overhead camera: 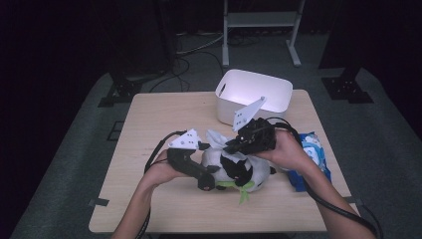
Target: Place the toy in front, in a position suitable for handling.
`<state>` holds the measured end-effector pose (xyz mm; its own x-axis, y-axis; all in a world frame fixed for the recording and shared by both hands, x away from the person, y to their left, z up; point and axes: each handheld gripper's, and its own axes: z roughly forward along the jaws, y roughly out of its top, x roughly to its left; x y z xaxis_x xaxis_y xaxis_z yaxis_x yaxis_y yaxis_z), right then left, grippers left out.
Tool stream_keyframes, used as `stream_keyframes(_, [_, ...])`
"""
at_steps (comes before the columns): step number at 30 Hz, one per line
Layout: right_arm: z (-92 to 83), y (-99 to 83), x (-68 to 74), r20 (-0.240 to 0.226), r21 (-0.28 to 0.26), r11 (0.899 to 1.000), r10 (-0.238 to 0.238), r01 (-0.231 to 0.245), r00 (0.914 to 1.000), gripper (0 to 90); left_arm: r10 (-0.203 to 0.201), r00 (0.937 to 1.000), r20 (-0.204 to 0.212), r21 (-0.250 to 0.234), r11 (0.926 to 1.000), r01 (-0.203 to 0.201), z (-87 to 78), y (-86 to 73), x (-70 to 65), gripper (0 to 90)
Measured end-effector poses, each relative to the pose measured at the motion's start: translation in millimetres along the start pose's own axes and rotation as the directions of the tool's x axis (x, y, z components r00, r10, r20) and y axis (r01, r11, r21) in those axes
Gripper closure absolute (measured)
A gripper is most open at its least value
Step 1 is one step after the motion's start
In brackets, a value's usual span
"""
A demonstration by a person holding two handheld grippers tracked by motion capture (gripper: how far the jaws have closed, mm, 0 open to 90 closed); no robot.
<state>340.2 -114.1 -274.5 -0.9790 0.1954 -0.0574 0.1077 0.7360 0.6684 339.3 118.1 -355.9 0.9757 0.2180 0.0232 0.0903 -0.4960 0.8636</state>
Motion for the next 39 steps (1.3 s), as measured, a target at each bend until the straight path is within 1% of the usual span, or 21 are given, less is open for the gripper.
stream_keyframes(2, [-1.7,-1.8,-0.1,0.009,0.005,1.000,0.001,-0.001,1.0000,83.1,-0.019,0.9998,-0.003,-0.014,0.9997,0.019,-0.1,-0.1,0.8,22.4])
stream_keyframes(3, [-2.4,-2.6,-0.3,0.014,0.006,1.000,-0.001,0.001,0.9999,83.1,-0.025,0.9997,0.003,-0.019,0.9995,0.025,-0.6,-0.4,1.5,20.5])
stream_keyframes(5, [-3.8,-4.3,-0.7,0.011,0.002,1.000,0.003,-0.003,0.9999,83.1,-0.035,0.9994,0.006,-0.031,0.9989,0.035,-1.3,-1.6,2.8,19.4])
stream_keyframes(6, [-4.4,-4.9,-0.7,0.015,0.004,1.000,0.008,-0.008,0.9999,83.1,-0.043,0.9990,0.004,-0.024,0.9988,0.044,-1.0,-2.2,3.6,18.0])
stream_keyframes(8, [-5.5,-6.5,-1.4,0.014,0.001,1.000,0.002,-0.002,0.9999,83.1,-0.051,0.9987,-0.003,-0.010,0.9986,0.051,0.5,-4.2,4.8,14.8])
stream_keyframes(9, [-6.3,-7.0,-1.5,0.015,0.004,1.000,0.012,-0.012,0.9998,83.1,-0.056,0.9984,0.001,-0.005,0.9984,0.056,1.3,-5.3,5.2,14.4])
stream_keyframes(11, [-8.1,-8.2,-2.6,0.018,0.002,1.000,0.015,-0.015,0.9997,83.0,-0.063,0.9980,0.006,0.003,0.9980,0.063,4.6,-7.4,6.3,12.3])
stream_keyframes(13, [-8.9,-8.6,-3.1,0.022,0.005,1.000,0.013,-0.013,0.9997,83.0,-0.064,0.9979,0.011,0.004,0.9979,0.064,9.0,-9.2,6.6,12.7])
stream_keyframes(14, [-8.8,-8.3,-3.1,0.025,0.011,1.000,0.013,-0.013,0.9996,83.0,-0.060,0.9981,0.013,0.001,0.9982,0.060,10.8,-9.6,6.4,15.4])
stream_keyframes(15, [-8.3,-7.8,-3.0,0.029,0.018,1.000,0.014,-0.015,0.9995,82.9,-0.055,0.9984,0.014,0.005,0.9985,0.055,12.4,-9.8,6.0,20.5])
stream_keyframes(17, [-7.0,-7.1,-3.5,0.034,0.030,1.000,0.008,-0.009,0.9994,82.9,-0.046,0.9989,0.005,0.019,0.9987,0.046,15.9,-9.5,4.3,26.4])
stream_keyframes(19, [-4.9,-6.1,-2.5,0.035,0.034,0.999,0.003,-0.004,0.9994,82.9,-0.013,0.9997,-0.022,0.009,0.9999,0.014,15.5,-8.1,2.0,36.1])
stream_keyframes(20, [-4.5,-5.7,-2.0,0.041,0.029,1.000,0.001,-0.002,0.9992,82.9,-0.017,0.9997,-0.017,0.016,0.9997,0.018,15.0,-7.3,1.9,37.4])
stream_keyframes(22, [-4.5,-5.5,-2.7,0.030,0.027,1.000,0.008,-0.009,0.9995,82.9,-0.014,0.9998,-0.015,0.022,0.9997,0.014,13.9,-6.6,1.3,38.2])
stream_keyframes(24, [-4.0,-5.4,-3.0,0.026,0.024,1.000,0.010,-0.010,0.9996,82.9,-0.020,0.9997,-0.014,0.026,0.9995,0.020,13.2,-6.4,1.3,38.6])
stream_keyframes(26, [-3.6,-3.6,-2.1,0.032,0.027,1.000,0.005,-0.006,0.9995,82.9,-0.021,0.9997,-0.011,0.024,0.9995,0.021,11.7,-5.7,1.5,39.1])
stream_keyframes(28, [-4.0,-1.1,-1.2,0.029,0.020,1.000,0.001,-0.002,0.9996,82.9,-0.017,0.9998,-0.012,0.016,0.9997,0.017,9.0,-3.8,1.0,40.0])
stream_keyframes(33, [1.1,8.2,3.9,0.013,0.027,0.999,-0.027,0.027,0.9995,82.8,-0.004,0.9999,-0.016,0.011,0.9999,0.005,5.9,2.6,-4.1,40.4])
stream_keyframes(36, [6.9,12.6,6.7,-0.001,0.030,0.999,-0.044,0.044,0.9990,82.8,0.001,0.9999,-0.011,0.011,0.9999,0.000,6.4,3.1,-4.9,40.3])
stream_keyframes(39, [13.3,14.8,9.5,-0.007,0.047,0.997,-0.054,0.054,0.9985,82.8,0.002,0.9999,-0.011,0.019,0.9998,-0.002,6.8,2.7,-5.1,40.2])
